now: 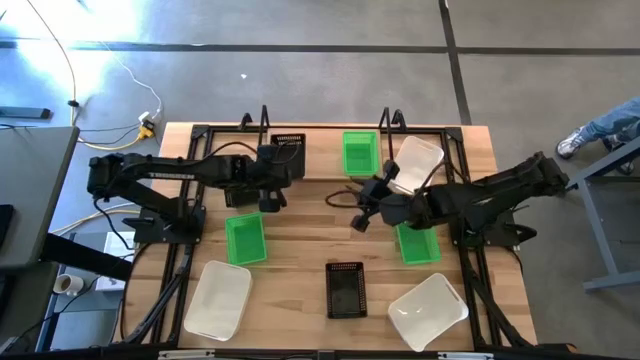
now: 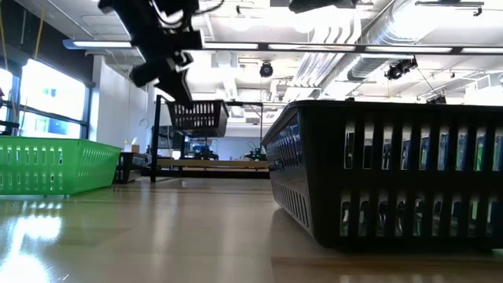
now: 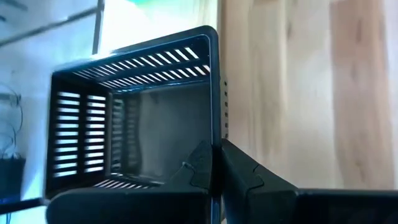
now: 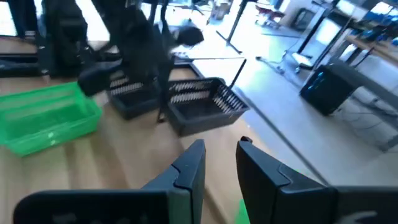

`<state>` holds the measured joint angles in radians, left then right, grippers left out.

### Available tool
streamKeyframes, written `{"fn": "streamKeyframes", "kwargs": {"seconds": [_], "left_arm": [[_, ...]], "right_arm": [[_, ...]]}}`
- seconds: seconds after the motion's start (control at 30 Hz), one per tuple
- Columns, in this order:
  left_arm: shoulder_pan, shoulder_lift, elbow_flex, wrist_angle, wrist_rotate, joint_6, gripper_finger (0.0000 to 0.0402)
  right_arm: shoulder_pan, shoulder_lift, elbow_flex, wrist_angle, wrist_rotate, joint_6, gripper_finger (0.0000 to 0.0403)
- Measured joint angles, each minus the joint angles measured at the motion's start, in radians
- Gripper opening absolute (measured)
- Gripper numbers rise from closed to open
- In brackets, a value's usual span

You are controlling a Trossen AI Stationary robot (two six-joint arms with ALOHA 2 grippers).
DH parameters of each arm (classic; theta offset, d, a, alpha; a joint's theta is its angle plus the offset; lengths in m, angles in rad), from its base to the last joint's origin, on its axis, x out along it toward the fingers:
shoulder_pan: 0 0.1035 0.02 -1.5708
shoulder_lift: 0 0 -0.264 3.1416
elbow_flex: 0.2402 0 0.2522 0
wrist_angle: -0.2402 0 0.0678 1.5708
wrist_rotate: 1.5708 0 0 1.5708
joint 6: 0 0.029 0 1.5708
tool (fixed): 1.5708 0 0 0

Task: Stack baskets on shelf by color
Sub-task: Put the middle black basket on the shelf

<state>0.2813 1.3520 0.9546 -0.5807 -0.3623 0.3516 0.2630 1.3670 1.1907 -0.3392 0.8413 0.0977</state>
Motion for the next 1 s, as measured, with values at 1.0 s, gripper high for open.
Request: {"fn": "streamKeyframes", "kwargs": {"seconds": [1.0], "left_arm": [[0.169, 0.138, 0.001, 0.021, 0.083, 0.087, 0.0002]], "right_arm": [[-0.159, 0.0, 0.245, -0.334, 0.015, -0.027, 0.0079]]}}
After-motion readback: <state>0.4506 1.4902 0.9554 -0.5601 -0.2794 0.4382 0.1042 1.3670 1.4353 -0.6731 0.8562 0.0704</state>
